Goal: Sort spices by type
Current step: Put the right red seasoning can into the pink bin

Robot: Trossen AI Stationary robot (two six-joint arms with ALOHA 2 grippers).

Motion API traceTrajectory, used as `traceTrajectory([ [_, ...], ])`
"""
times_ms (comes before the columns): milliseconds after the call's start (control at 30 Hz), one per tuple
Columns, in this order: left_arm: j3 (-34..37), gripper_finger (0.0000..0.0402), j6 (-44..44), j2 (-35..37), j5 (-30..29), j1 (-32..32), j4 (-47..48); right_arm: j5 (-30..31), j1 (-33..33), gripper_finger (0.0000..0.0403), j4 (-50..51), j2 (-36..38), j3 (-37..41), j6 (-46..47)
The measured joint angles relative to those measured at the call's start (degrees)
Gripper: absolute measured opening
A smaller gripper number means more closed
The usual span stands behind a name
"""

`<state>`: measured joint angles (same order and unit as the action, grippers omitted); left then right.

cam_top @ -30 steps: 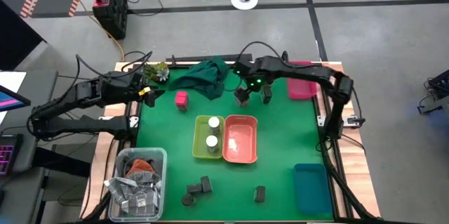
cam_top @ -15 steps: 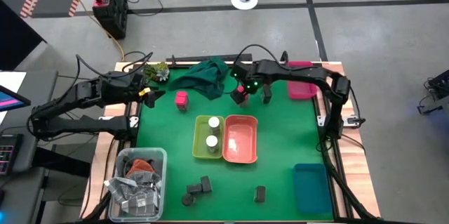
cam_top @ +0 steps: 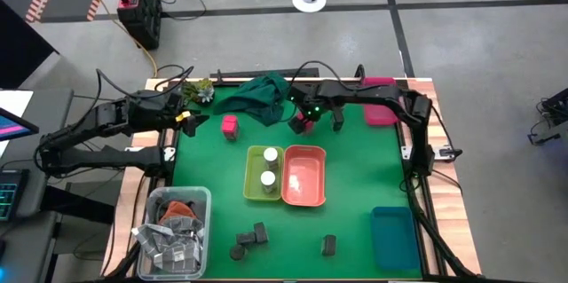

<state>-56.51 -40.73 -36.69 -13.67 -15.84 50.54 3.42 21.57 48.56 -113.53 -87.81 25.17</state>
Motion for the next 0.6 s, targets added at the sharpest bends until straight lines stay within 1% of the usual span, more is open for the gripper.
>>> traceTrajectory([
  [133,0.0,0.0214,0.26,-0.02,0.05,0.01,0.17,-0.02,-0.24,0.0386,-0.04,-1.78,0.02,-0.53],
  [233,0.0,0.0214,0.64,-0.02,0.05,0.0,0.2,-0.04,0.06,0.0367,-0.8,-1.92,0.0,-2.39],
  [300,0.0,0.0214,1.08,-0.04,0.04,0.0,-0.09,-0.08,0.43,0.0345,-1.21,-2.0,0.0,-3.78],
  [400,0.0,0.0214,2.53,-0.07,0.04,0.0,-0.64,-0.78,0.91,0.03,-1.79,-2.0,-0.04,-5.2],
  [533,0.0,0.0214,4.25,-0.5,0.04,0.0,-0.94,-4.64,1.8,0.0236,-1.43,-2.0,-0.04,-6.38],
  [600,0.0,0.0214,4.92,-0.56,0.04,0.0,-0.93,-5.18,1.91,0.0228,-0.86,-2.0,-0.27,-7.12],
])
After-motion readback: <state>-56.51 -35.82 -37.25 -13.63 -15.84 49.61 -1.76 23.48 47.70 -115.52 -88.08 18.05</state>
